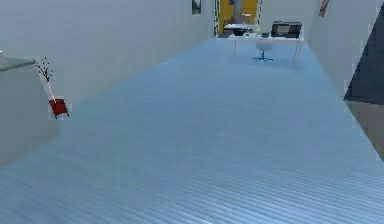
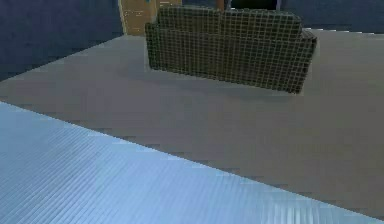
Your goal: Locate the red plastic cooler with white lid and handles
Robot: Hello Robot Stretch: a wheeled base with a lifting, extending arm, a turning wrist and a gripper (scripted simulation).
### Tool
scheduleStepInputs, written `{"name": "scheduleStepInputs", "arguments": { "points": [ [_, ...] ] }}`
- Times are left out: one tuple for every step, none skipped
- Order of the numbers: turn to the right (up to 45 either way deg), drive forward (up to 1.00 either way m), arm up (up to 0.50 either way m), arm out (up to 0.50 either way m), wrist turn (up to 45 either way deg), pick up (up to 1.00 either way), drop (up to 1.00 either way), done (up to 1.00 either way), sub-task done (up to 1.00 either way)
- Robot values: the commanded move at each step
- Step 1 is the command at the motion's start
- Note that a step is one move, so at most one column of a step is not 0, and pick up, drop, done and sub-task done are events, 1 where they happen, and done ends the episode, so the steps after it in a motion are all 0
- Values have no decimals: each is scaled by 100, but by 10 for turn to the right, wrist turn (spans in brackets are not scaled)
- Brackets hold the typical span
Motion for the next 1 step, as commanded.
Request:
{"name": "scheduleStepInputs", "arguments": {
  "points": [
    [0,100,0,0,0,0,0,0,0]
  ]
}}
